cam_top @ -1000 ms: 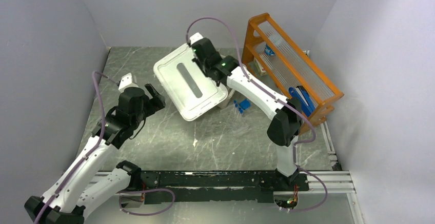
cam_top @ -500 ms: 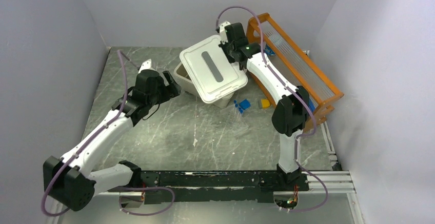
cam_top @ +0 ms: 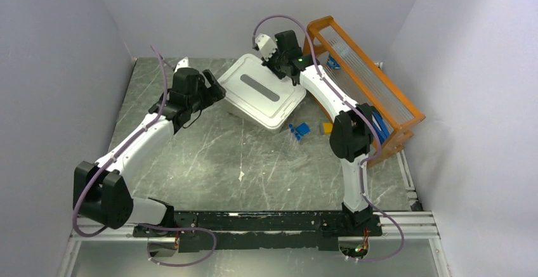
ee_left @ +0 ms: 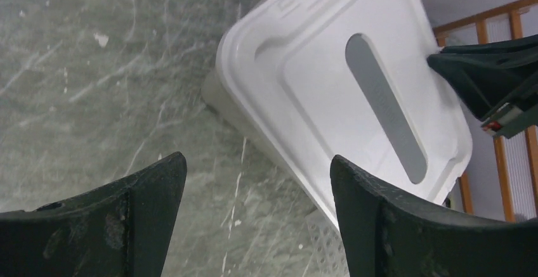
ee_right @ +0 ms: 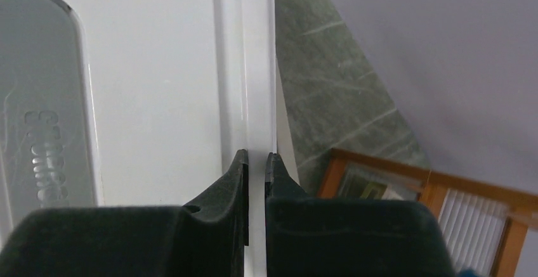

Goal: Organize the chemistry lab equipment

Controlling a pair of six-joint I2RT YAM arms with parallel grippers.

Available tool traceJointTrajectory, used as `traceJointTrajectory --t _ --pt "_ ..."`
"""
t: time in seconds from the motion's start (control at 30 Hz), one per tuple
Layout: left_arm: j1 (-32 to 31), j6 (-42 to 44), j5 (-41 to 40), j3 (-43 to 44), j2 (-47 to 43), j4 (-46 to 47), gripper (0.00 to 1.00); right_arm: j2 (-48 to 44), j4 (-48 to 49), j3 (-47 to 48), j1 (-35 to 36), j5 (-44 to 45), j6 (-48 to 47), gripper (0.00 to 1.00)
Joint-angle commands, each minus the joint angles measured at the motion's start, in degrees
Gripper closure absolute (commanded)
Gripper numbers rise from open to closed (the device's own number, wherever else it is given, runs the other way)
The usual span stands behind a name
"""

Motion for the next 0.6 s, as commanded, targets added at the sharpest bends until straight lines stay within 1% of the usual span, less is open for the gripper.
traceJointTrajectory --t 0.0,0.13,0.23,0.3,0.37,0.43,0.57 --pt "1.8 3.0 3.8 5.3 4.6 2.9 0.14 4.6 1.2 6.9 -1.1 -3.3 -6.2 0.98" --pt "2.4 5.7 4.4 8.9 10.1 1.9 0.16 6.1 2.4 8.5 -1.1 -3.1 -5.9 0.96" --pt "3.0 7.1 4.7 11.7 13.5 0.2 0.18 5.6 3.5 7.8 -1.1 -3.8 -4.5 0.9" --pt "3.1 7.5 5.0 12.3 14.3 0.4 0.18 3.9 4.0 6.7 -1.1 -5.8 -2.7 0.77" --pt "3.2 7.5 4.6 12.1 14.4 0.9 0.18 1.8 4.6 4.7 -1.1 -8.6 -0.5 0.7" --pt "3.3 7.6 3.9 12.2 14.4 1.0 0.18 -0.1 5.1 3.9 -1.1 -9.4 2.2 0.63" --pt "3.6 8.2 2.7 13.4 14.6 0.4 0.16 -2.8 6.4 4.0 -1.0 -5.6 9.7 0.51"
